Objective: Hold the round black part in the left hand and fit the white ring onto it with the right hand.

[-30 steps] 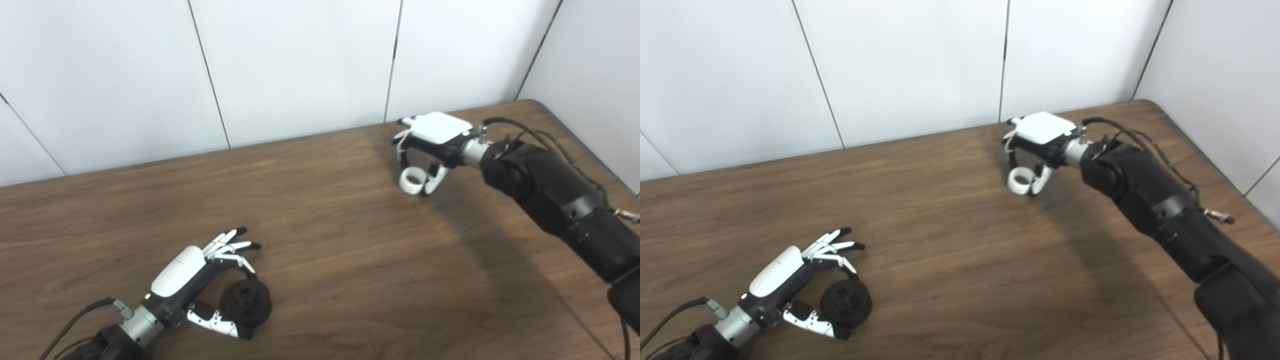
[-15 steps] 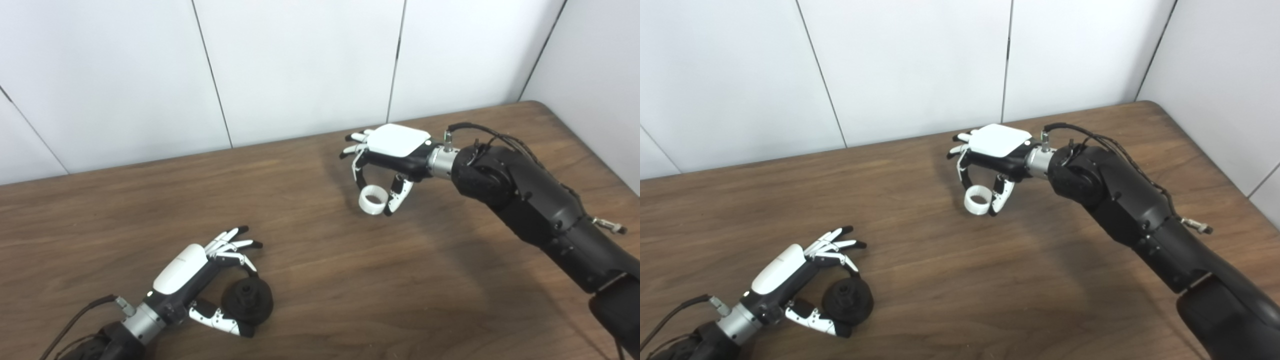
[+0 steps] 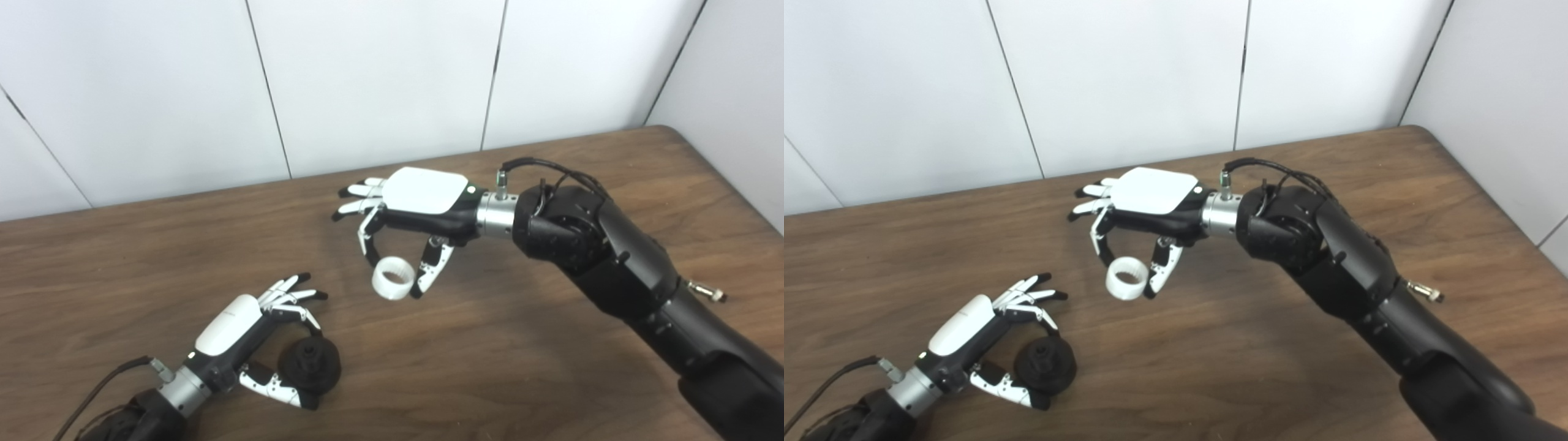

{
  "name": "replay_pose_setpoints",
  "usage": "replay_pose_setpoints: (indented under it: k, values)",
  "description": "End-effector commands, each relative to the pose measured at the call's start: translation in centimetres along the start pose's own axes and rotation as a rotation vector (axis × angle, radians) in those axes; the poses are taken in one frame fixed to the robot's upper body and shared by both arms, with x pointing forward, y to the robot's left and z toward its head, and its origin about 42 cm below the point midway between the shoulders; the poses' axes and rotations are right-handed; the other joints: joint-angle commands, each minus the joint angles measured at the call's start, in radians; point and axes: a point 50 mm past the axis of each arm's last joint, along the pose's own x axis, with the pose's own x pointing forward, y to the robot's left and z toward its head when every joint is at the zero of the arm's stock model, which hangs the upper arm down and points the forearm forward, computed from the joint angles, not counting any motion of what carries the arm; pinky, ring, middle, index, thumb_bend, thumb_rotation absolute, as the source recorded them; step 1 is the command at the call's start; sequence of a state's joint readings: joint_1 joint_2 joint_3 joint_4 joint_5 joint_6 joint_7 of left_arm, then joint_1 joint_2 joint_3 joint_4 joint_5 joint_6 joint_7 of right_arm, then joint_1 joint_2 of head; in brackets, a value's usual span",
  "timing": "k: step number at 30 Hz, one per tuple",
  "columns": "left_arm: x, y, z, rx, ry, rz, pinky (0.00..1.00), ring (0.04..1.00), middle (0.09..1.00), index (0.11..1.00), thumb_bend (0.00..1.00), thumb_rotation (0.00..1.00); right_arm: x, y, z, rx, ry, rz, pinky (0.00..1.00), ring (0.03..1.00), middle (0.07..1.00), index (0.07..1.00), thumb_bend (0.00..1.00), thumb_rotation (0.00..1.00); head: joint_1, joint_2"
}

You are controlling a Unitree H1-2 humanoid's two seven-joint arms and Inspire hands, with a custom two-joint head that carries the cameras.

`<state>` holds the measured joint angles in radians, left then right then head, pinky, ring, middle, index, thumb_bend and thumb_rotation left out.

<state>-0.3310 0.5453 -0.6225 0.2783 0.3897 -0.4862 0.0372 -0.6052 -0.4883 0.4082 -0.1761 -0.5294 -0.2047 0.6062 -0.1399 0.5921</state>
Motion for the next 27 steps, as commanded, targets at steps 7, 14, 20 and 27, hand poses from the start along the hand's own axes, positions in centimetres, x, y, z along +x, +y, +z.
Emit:
replay_pose_setpoints:
  k: [7,14,20,27]
  values:
    - [-0.8,-2.8,-0.6,0.031,0.063,-0.132,1.00,1.000,0.863,0.480,0.52,0.06,0.7,-2.6,2.7,-0.022,-0.126,-0.095,1.00,1.000,0.927,0.479,0.52,0.14,0.077,0.015]
    - [0.0,-3.0,0.1,0.041,0.049,-0.127,1.00,1.000,0.865,0.480,0.53,0.06,1.6,-2.8,3.6,-0.007,-0.176,-0.112,1.00,1.000,0.923,0.479,0.52,0.14,0.109,0.027]
    - [0.3,-3.2,0.4,0.036,0.041,-0.123,1.00,1.000,0.861,0.480,0.52,0.06,1.9,-2.5,3.9,0.004,-0.196,-0.113,1.00,1.000,0.921,0.479,0.52,0.14,0.131,0.034]
    - [0.8,-3.5,1.1,0.042,0.025,-0.132,1.00,1.000,0.862,0.480,0.52,0.06,3.0,-1.8,4.9,0.020,-0.240,-0.111,1.00,1.000,0.908,0.479,0.52,0.14,0.151,0.043]
